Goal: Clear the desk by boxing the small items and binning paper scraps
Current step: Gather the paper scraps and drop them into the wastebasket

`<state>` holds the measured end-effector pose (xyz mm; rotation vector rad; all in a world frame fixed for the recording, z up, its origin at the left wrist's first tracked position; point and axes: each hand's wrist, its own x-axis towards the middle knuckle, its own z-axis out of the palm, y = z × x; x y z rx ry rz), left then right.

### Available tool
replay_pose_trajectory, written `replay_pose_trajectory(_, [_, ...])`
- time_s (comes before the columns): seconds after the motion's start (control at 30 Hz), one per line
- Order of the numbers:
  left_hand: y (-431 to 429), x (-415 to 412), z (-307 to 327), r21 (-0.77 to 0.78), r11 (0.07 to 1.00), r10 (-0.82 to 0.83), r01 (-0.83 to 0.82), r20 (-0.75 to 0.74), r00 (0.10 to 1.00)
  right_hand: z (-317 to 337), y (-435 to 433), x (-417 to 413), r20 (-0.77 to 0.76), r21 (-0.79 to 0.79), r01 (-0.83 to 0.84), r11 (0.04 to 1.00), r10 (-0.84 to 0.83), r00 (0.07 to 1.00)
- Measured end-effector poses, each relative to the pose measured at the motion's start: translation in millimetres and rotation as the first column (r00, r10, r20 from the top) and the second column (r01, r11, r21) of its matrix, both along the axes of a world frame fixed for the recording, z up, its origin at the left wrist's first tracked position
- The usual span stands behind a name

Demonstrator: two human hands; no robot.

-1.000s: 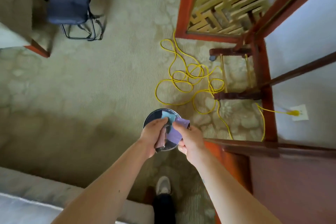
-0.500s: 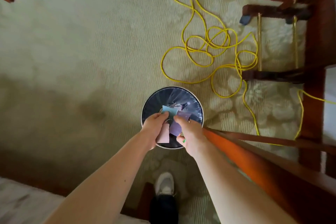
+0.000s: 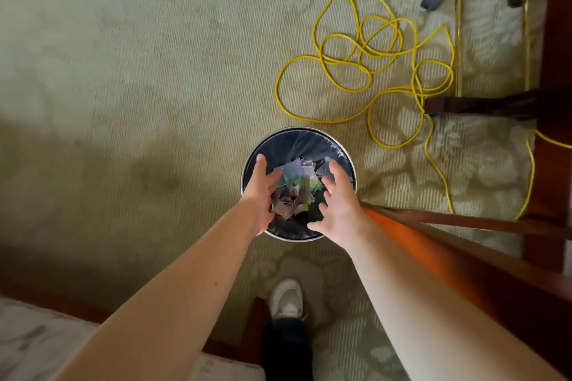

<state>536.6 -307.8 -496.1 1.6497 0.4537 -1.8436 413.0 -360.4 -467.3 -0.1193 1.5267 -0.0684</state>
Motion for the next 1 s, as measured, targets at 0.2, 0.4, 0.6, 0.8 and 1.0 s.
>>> replay_pose_trajectory(0.2, [12.1,-15.1,30.4,-0.013,0.993,0.116,-0.116,0.120,0.986,32.3,18.1,-11.4,-0.069,-0.130,0.027,0.991,-0.036,0.997])
replay_pose_trajectory(0.4, [27.0,-37.3,105.7,-0.033,0.984,0.179,-0.175,0.166,0.970,100.9,52.3,-24.2,-0.125,-0.334,0.023,0.942,-0.069,0.990])
replay_pose_trajectory(0.6, [47.4,-56.9,209.4,-0.127,0.983,0.155,-0.133,0.184,0.971,197.9,82.8,-39.9,-0.115,-0.506,-0.012,0.862,-0.053,0.992])
replay_pose_trajectory(0.8, [86.8,-95.6,336.9,-0.282,0.958,0.105,-0.047,0.195,0.975,312.6,130.1,-73.0,-0.091,-0.655,-0.041,0.755,-0.025,0.996])
replay_pose_trajectory(1.0, [150.1,-150.2,441.7,-0.406,0.906,-0.026,0.118,0.226,0.974,420.7,215.2,-141.9,-0.108,-0.820,-0.022,0.571,-0.117,0.987])
